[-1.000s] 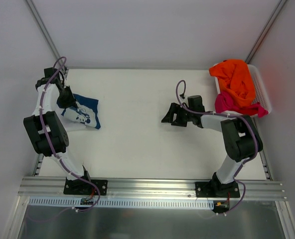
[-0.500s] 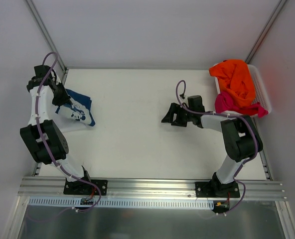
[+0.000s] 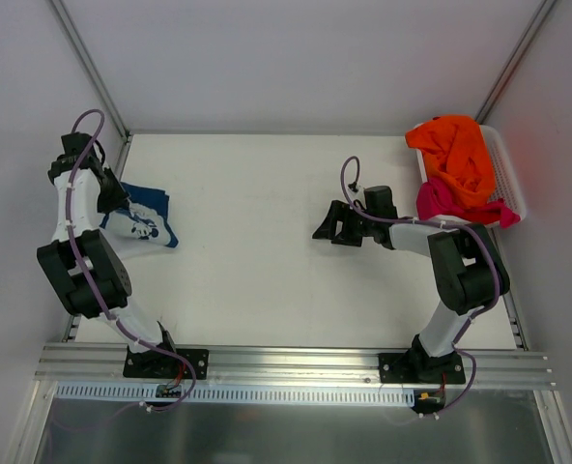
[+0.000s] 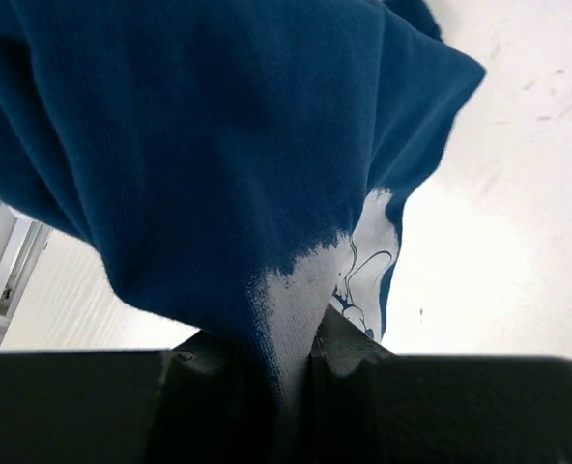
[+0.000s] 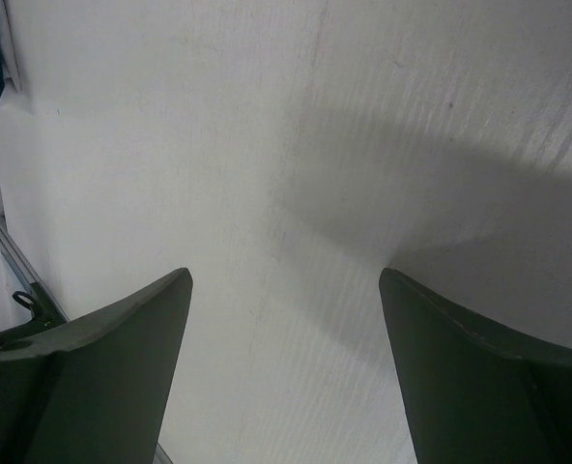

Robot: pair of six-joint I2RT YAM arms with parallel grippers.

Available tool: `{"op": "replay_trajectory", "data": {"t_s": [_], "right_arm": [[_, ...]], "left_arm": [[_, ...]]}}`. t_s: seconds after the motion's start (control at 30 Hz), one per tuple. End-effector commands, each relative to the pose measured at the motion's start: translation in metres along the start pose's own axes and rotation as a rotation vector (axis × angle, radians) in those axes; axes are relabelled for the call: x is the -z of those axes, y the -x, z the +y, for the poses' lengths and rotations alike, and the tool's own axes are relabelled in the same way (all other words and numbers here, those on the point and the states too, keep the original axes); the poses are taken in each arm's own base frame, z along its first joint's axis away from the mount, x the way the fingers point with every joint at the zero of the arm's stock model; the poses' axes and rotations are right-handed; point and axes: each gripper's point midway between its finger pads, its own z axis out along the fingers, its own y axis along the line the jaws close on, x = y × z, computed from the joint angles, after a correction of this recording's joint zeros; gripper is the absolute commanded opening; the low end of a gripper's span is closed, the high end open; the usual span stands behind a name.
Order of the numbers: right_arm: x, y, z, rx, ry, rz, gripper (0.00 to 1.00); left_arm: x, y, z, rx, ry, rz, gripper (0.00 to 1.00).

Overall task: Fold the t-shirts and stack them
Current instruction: Put the neatly folded tshirt into the corner of the board with the left arm

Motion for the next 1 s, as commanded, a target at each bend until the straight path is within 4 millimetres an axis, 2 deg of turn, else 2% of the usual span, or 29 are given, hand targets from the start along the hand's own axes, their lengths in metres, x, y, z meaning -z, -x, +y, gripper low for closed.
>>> {"op": "replay_trajectory", "data": {"t_s": [0.0, 0.17, 0.2, 0.23, 0.27, 0.37, 0.47, 0.5, 0.57, 0.6, 0.7, 0.77, 0.83, 0.87, 0.9, 0.93, 0.97], "right_arm": [[0.001, -0.036, -0.023, -0.039, -0.077, 0.101, 0.84], [0.0, -0.038, -0.024, -0.038, -0.074, 0.106, 0.84], [0.0, -0.039, -0.025, -0.04, -0.076, 0.108, 0.84], [-0.001, -0.04, -0.025, -0.041, -0.074, 0.113, 0.84], [-0.002, -0.041, -0.026, -0.041, -0.074, 0.116, 0.84], [-0.003, -0.042, -0.027, -0.043, -0.073, 0.124, 0.84], [-0.006, -0.045, -0.029, -0.049, -0.072, 0.137, 0.84], [-0.007, -0.047, -0.03, -0.05, -0.073, 0.141, 0.84], [-0.008, -0.047, -0.029, -0.05, -0.072, 0.143, 0.84], [-0.008, -0.048, -0.03, -0.051, -0.075, 0.145, 0.84], [-0.008, -0.047, -0.027, -0.046, -0.07, 0.143, 0.84], [-0.007, -0.045, -0.023, -0.047, -0.067, 0.134, 0.84], [-0.006, -0.044, -0.019, -0.041, -0.06, 0.128, 0.84], [-0.005, -0.043, -0.014, -0.033, -0.053, 0.121, 0.84], [-0.005, -0.043, -0.011, -0.027, -0.055, 0.117, 0.84], [-0.004, -0.041, -0.009, -0.023, -0.056, 0.11, 0.84], [-0.001, -0.036, -0.004, -0.015, -0.053, 0.092, 0.84]], "left_arm": [[-0.012, -0.007, 0.029, 0.059, 0.125, 0.018, 0.0], [-0.022, -0.01, 0.054, 0.115, 0.243, 0.03, 0.0], [-0.024, -0.01, 0.06, 0.122, 0.276, 0.031, 0.14], [-0.023, -0.009, 0.066, 0.135, 0.297, 0.027, 0.79], [-0.022, -0.009, 0.07, 0.157, 0.317, 0.02, 0.99], [-0.006, 0.001, 0.08, 0.191, 0.372, -0.046, 0.99], [0.038, 0.02, 0.082, 0.243, 0.393, -0.197, 0.99], [0.064, 0.029, 0.079, 0.258, 0.374, -0.274, 0.99], [0.083, 0.035, 0.066, 0.273, 0.3, -0.327, 0.99], [0.099, 0.039, 0.057, 0.27, 0.258, -0.37, 0.99], [0.114, 0.041, 0.033, 0.235, 0.175, -0.403, 0.99], [0.111, 0.037, 0.022, 0.227, 0.133, -0.387, 0.99], [0.092, 0.029, 0.013, 0.227, 0.093, -0.323, 0.97], [0.082, 0.024, 0.002, 0.217, 0.039, -0.278, 0.93], [0.064, 0.017, -0.002, 0.208, 0.032, -0.219, 0.88], [0.055, 0.01, -0.012, 0.195, 0.014, -0.184, 0.79], [0.046, 0.004, -0.02, 0.194, -0.006, -0.15, 0.75]]}}
